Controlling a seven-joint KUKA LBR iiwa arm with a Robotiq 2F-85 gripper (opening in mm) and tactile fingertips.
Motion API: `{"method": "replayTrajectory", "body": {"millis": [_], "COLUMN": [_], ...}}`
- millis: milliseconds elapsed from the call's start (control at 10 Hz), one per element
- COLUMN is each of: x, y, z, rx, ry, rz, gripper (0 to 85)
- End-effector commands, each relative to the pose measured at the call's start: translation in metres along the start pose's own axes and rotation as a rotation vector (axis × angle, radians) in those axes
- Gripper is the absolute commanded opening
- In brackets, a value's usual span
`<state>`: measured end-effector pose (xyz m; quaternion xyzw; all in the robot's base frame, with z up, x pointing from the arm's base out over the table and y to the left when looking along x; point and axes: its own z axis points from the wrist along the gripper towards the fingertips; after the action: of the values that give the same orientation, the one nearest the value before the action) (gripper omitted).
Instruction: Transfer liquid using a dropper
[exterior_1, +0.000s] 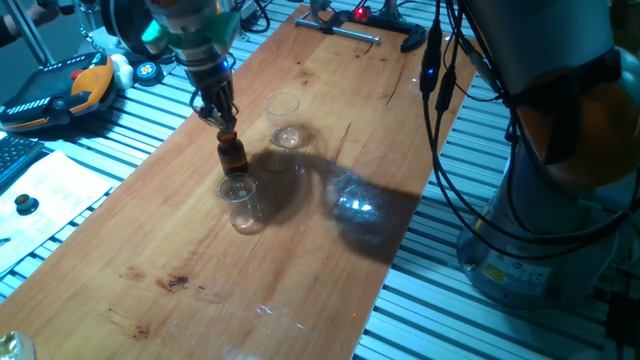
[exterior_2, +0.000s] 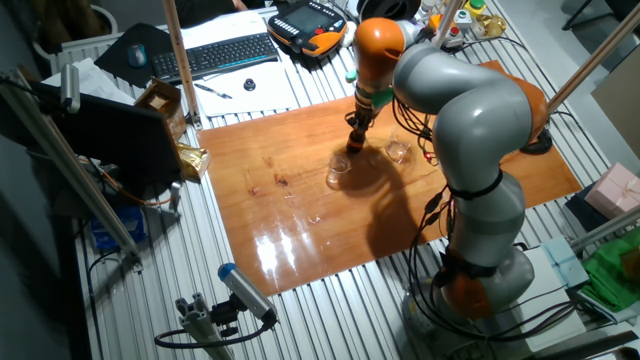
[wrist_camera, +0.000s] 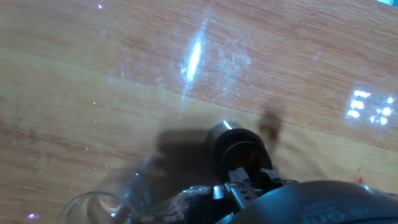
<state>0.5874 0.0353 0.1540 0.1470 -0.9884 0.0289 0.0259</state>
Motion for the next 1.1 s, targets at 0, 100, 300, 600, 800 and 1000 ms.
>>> {"method": "replayTrajectory", "body": {"millis": [0,100,300,600,800,1000], "x": [0.001,0.002,0.003,0.007,0.011,0.013], "y": [0.000,-0.001,-0.003,-0.009,-0.013,-0.016], "z": [-0.006,-0.016,-0.029,-0.050,-0.059,-0.067], "rx": [0.003,0.002,0.001,0.005,0.007,0.004], "ry": [0.005,0.013,0.021,0.027,0.029,0.033], "rz": [0.002,0.007,0.011,0.016,0.018,0.019], "gripper": [17.7,17.7,17.7,17.7,17.7,17.7]}}
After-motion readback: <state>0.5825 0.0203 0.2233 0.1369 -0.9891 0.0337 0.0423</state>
